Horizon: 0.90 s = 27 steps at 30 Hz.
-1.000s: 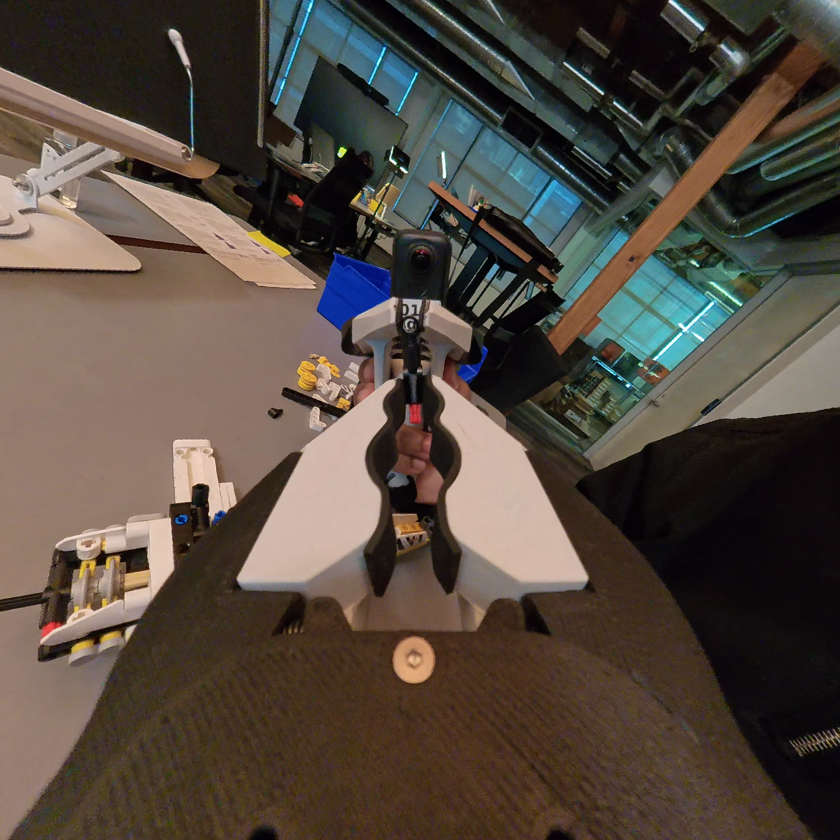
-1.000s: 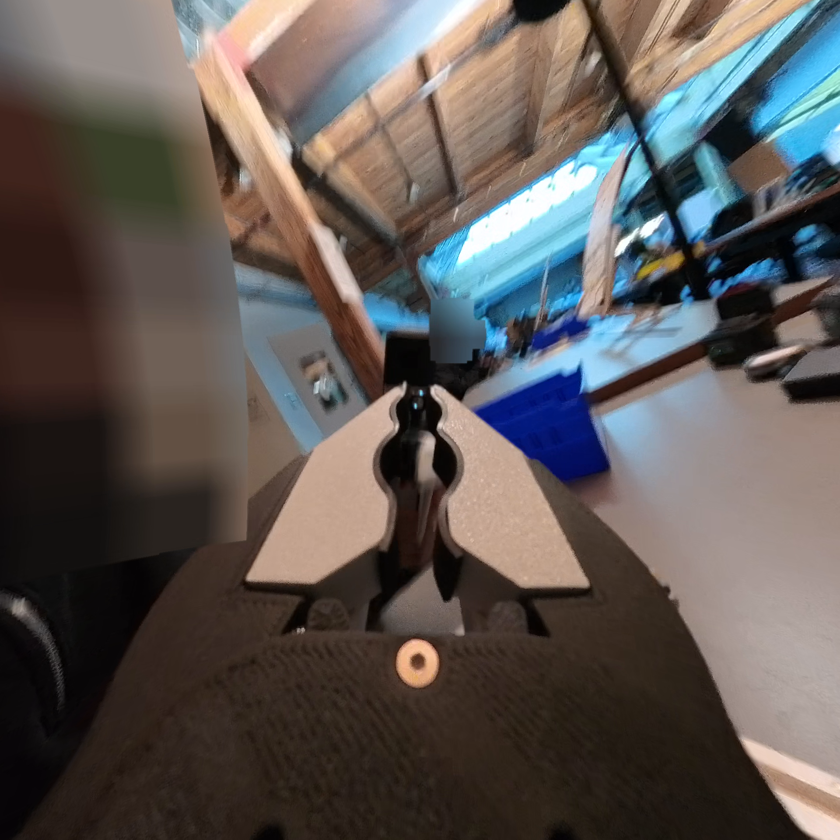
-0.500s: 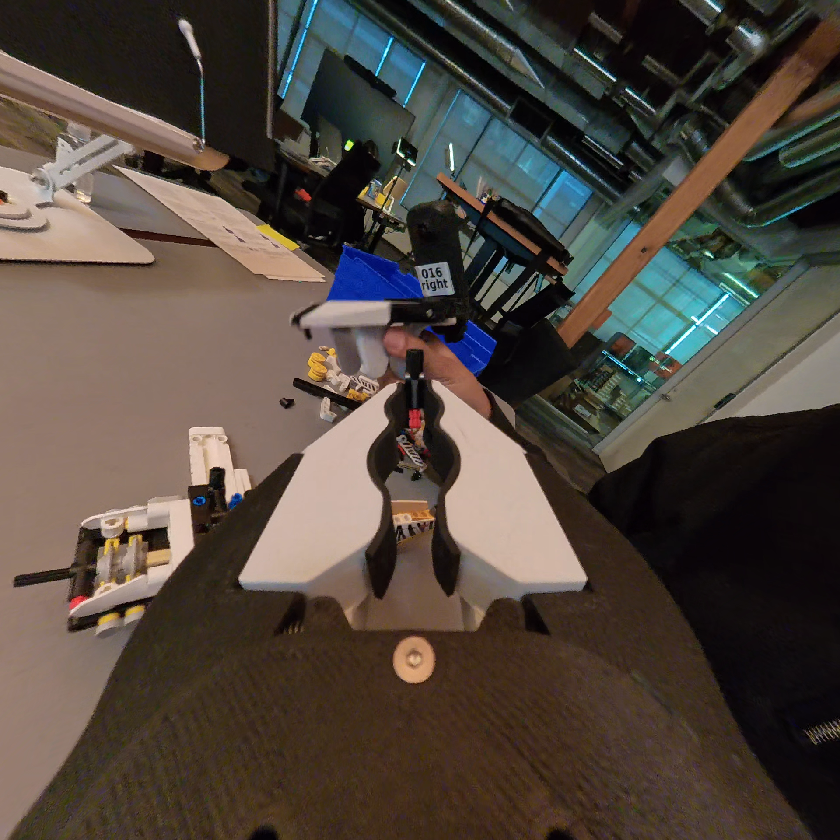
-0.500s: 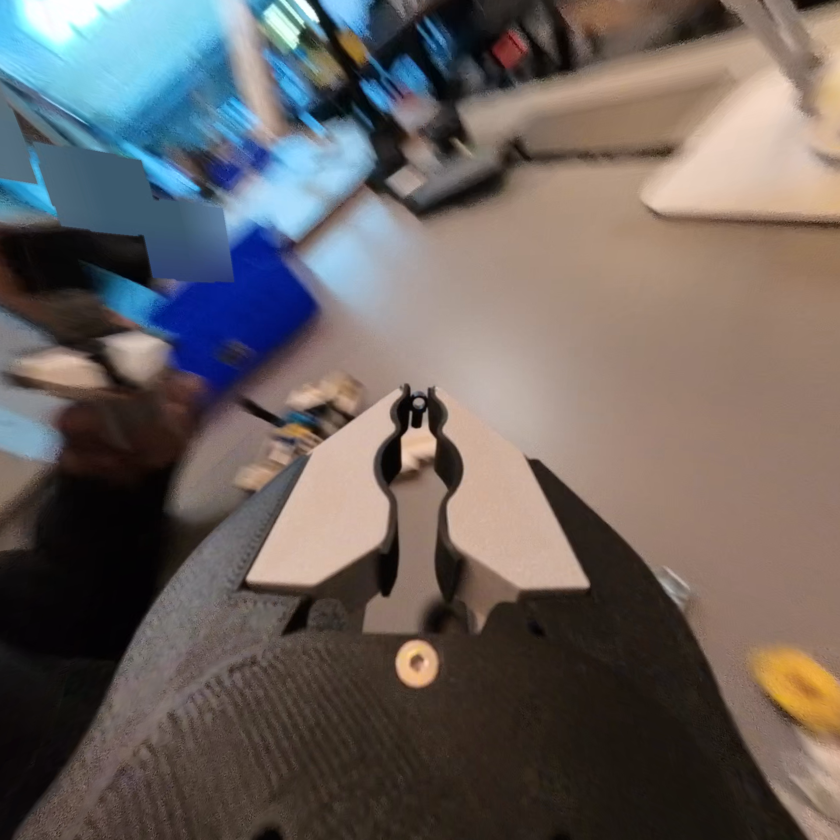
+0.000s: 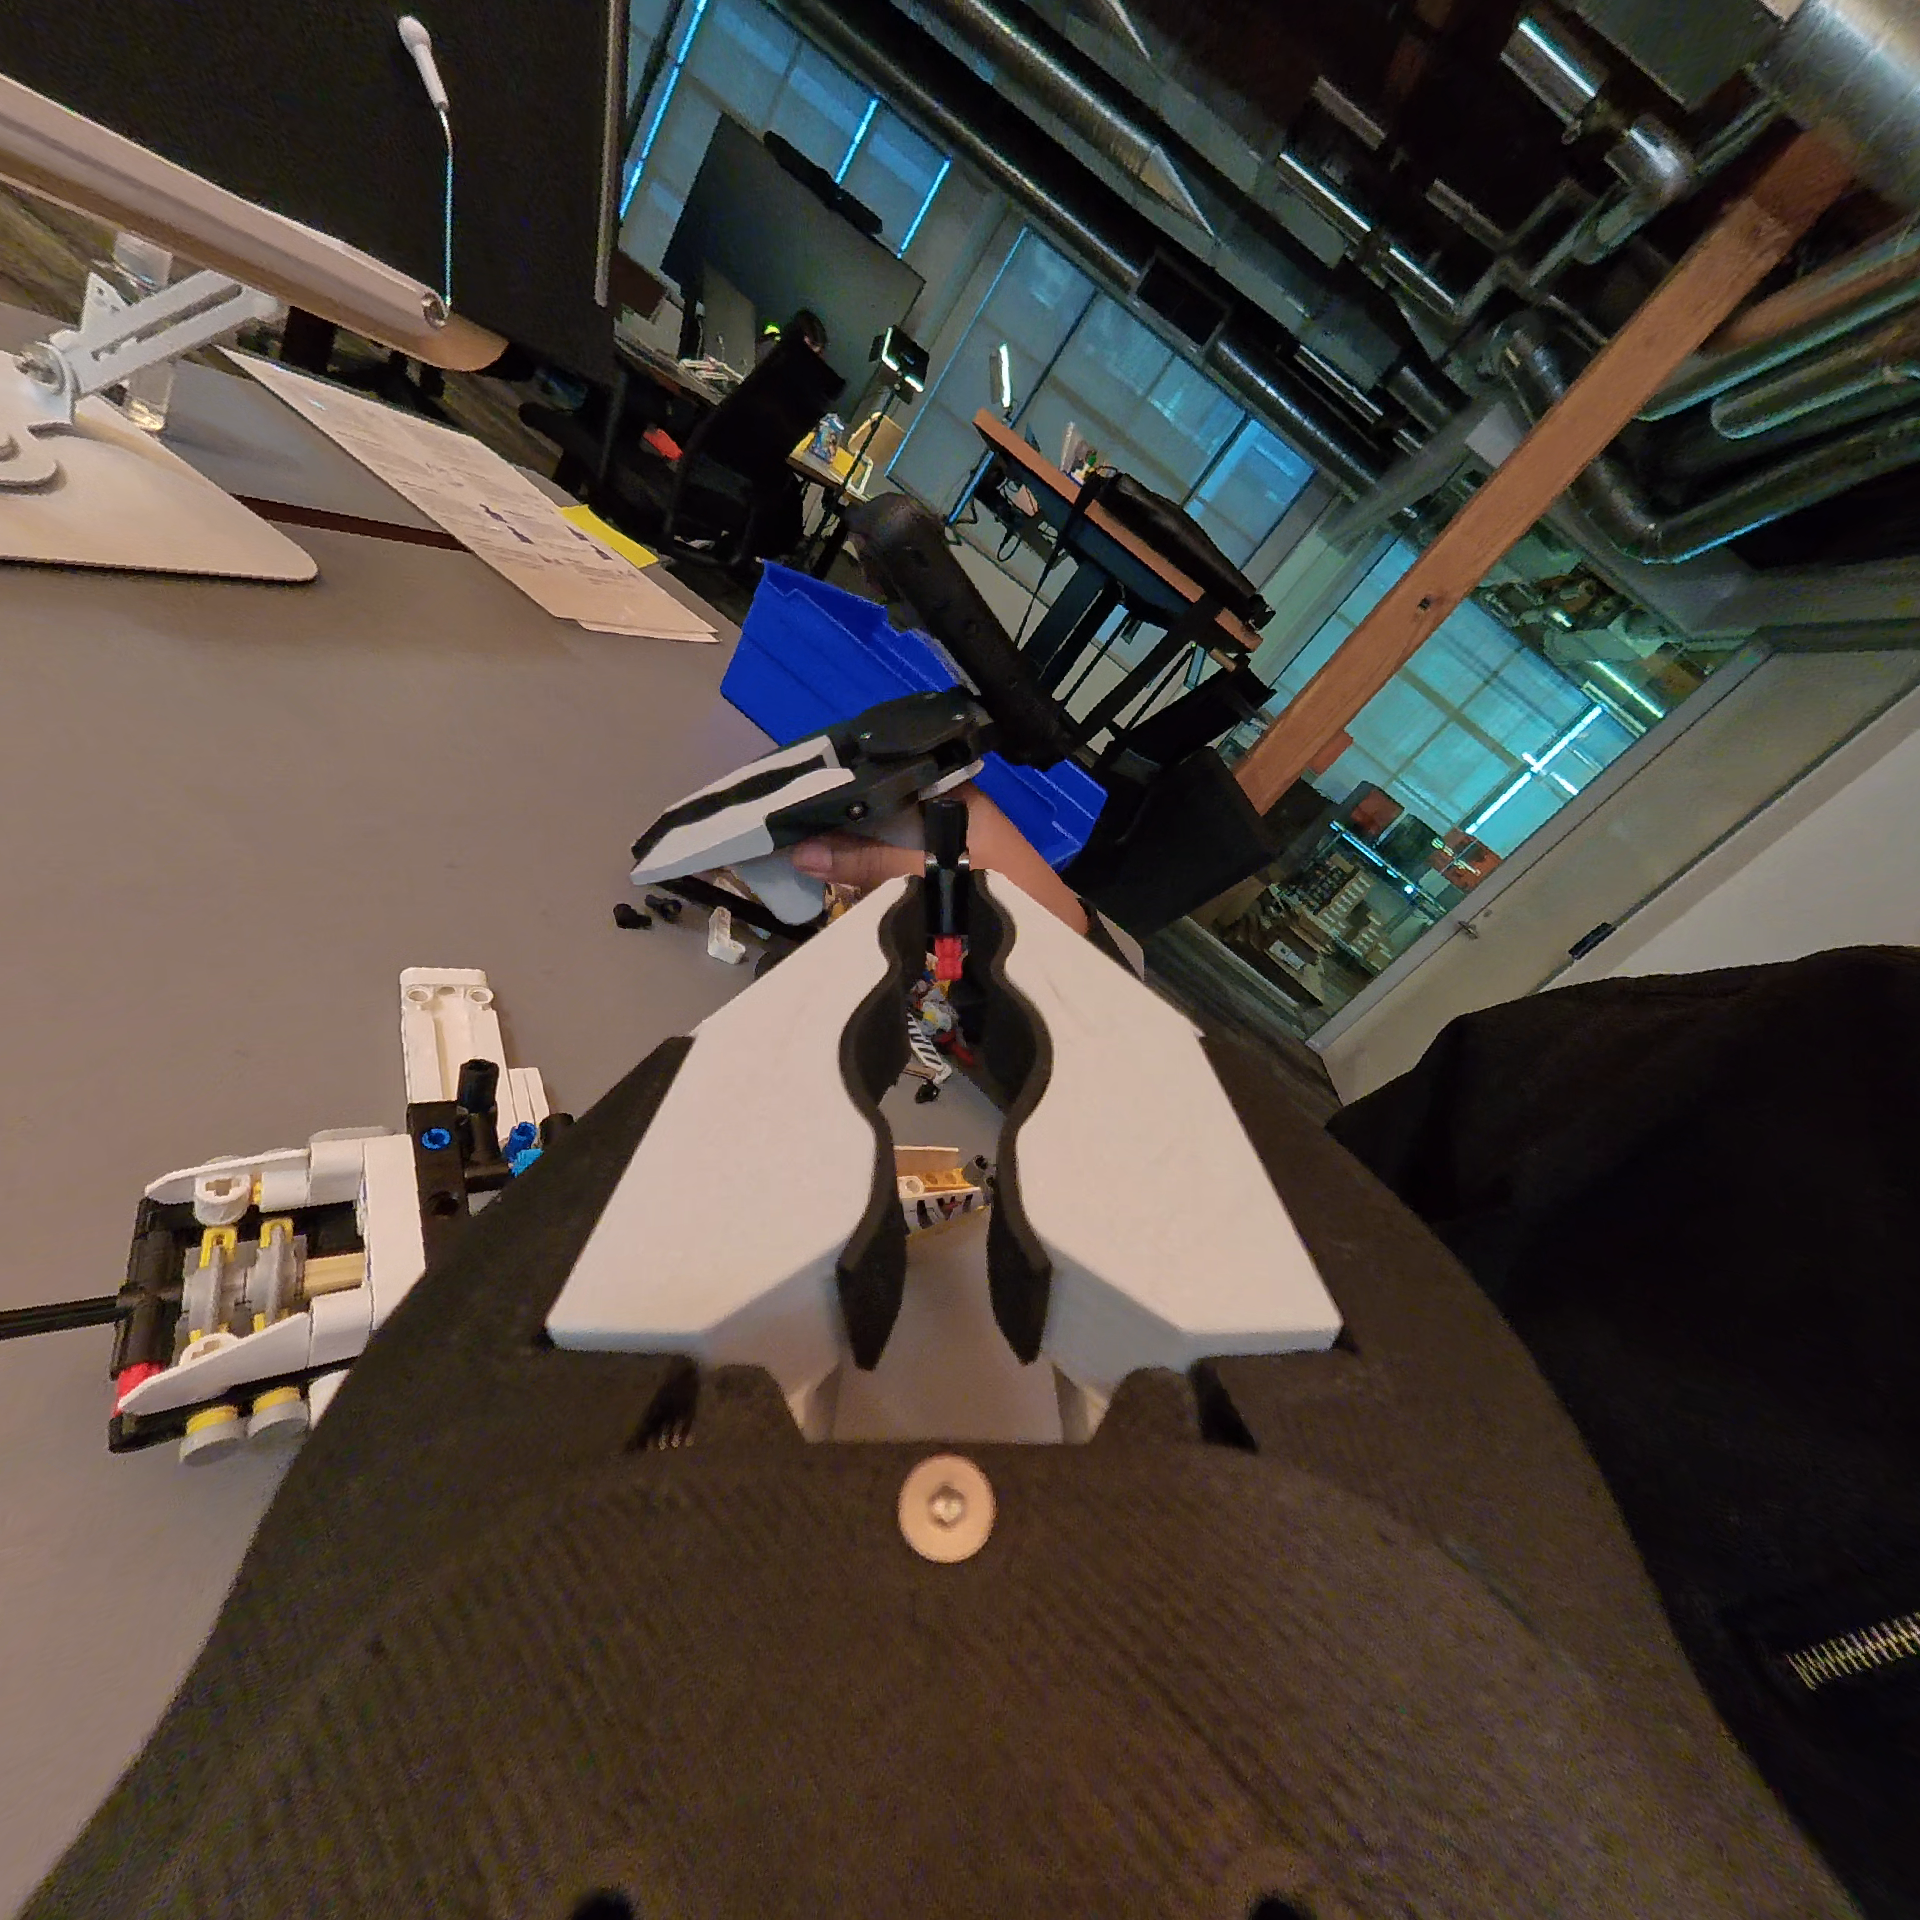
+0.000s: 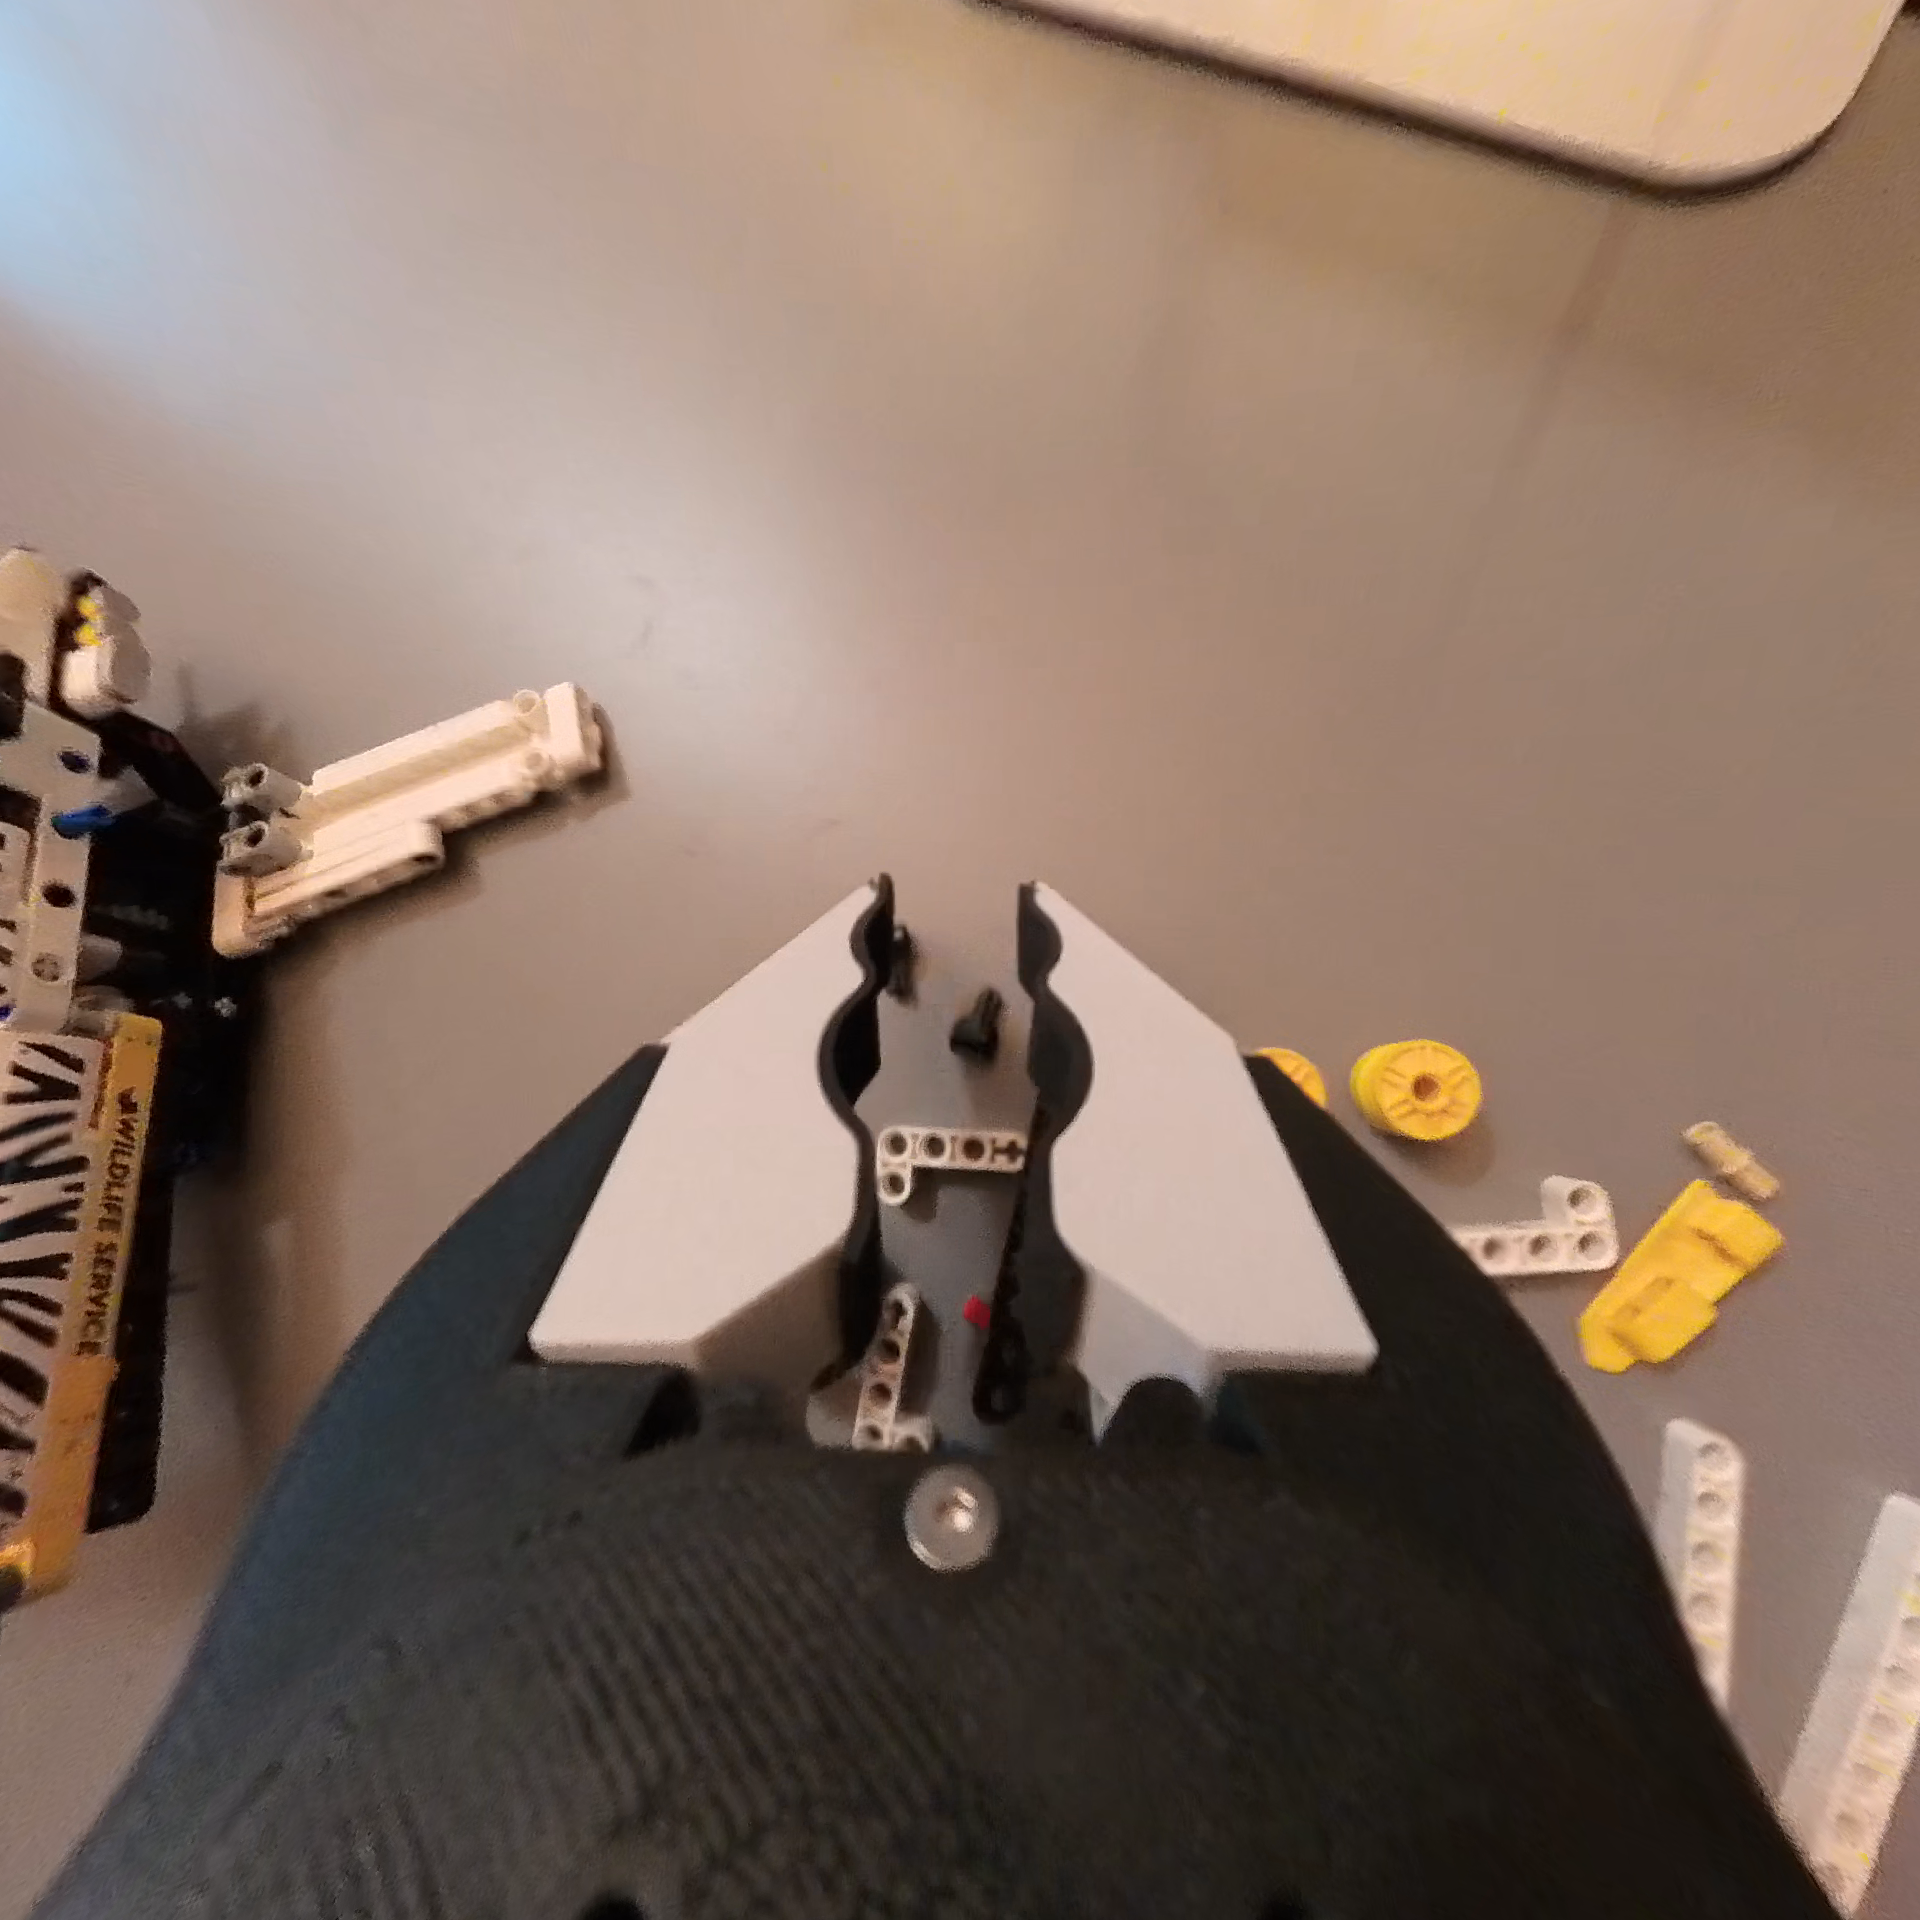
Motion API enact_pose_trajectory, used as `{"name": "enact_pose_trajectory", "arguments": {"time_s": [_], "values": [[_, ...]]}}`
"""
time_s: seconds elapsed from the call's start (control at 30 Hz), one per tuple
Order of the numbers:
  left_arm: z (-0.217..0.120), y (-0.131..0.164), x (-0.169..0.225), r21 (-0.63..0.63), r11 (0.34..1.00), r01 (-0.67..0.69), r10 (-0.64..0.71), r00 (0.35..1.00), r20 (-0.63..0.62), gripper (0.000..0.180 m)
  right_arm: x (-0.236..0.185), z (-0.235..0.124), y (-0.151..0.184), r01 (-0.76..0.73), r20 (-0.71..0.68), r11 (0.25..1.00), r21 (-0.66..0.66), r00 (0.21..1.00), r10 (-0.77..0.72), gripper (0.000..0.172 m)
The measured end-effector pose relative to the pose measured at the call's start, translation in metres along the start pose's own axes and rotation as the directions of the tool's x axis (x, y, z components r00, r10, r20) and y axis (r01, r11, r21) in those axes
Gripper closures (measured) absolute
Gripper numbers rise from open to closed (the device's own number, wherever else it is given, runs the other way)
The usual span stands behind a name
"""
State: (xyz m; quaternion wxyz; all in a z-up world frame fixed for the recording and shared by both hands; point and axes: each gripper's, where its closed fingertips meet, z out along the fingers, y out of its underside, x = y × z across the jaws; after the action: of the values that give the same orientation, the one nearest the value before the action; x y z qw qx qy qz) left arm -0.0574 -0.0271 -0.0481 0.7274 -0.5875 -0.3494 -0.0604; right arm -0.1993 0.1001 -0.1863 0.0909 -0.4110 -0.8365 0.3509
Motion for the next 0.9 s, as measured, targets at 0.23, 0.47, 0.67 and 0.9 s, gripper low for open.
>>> {"name": "enact_pose_trajectory", "arguments": {"time_s": [0.23,0.47,0.67,0.9], "values": [[0.0,-0.001,0.002,0.007,1.0,0.009,-0.009,1.0,-0.012,0.177,-0.071,-0.061,-0.076,0.098,0.21,0.844,0.527,0.948,-0.241,0.149],[0.009,0.006,0.007,-0.022,1.0,0.014,-0.015,0.999,-0.042,0.177,-0.168,-0.109,-0.081,-0.247,0.75,0.799,0.549,0.567,-0.341,0.14],[0.015,0.01,0.013,-0.038,0.999,0.026,-0.029,0.996,-0.079,0.177,-0.199,-0.116,-0.07,-0.317,0.899,0.862,0.396,0.325,-0.294,0.147],[0.016,0.013,0.018,-0.056,0.998,0.01,-0.016,0.995,-0.1,0.177,-0.214,-0.112,-0.057,-0.217,0.89,0.889,0.404,0.316,-0.327,0.166]]}}
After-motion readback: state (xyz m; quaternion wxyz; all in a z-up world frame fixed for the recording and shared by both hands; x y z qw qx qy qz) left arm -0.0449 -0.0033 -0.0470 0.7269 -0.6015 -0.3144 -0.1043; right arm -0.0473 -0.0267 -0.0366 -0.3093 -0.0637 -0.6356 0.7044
